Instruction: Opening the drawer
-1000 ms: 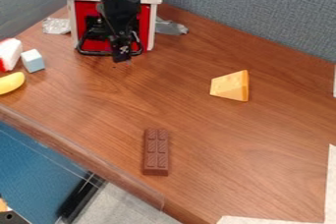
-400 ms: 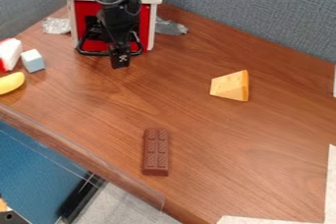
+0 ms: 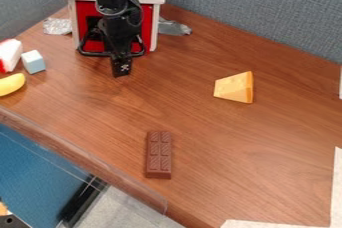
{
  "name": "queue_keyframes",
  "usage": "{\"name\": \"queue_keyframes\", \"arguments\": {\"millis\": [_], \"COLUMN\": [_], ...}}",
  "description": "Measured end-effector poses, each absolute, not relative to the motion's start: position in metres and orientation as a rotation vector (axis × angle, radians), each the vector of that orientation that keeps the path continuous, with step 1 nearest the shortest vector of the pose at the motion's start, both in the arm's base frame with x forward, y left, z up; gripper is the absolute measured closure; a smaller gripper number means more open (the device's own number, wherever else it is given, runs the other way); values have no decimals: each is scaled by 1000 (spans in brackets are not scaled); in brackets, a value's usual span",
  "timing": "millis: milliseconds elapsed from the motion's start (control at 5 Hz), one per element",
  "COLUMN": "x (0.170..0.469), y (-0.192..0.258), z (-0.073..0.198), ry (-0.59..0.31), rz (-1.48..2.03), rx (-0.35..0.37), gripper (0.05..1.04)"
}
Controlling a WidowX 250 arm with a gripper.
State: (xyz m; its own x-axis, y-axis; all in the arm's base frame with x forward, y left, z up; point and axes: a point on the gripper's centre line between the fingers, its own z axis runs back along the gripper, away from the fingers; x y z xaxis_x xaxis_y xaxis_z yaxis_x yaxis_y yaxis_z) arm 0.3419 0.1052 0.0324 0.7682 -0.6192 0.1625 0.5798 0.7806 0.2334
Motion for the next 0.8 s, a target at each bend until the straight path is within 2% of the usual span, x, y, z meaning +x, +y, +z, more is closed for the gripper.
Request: {"name": "queue_keyframes", "arguments": {"millis": [400,600,800], "x": [340,336,327], "y": [106,103,91], "z": [26,23,24], "ry": [-245,-244,-243], "rz": [-615,-620,-630], "rx": [183,177,156], "gripper": [716,847,857]}}
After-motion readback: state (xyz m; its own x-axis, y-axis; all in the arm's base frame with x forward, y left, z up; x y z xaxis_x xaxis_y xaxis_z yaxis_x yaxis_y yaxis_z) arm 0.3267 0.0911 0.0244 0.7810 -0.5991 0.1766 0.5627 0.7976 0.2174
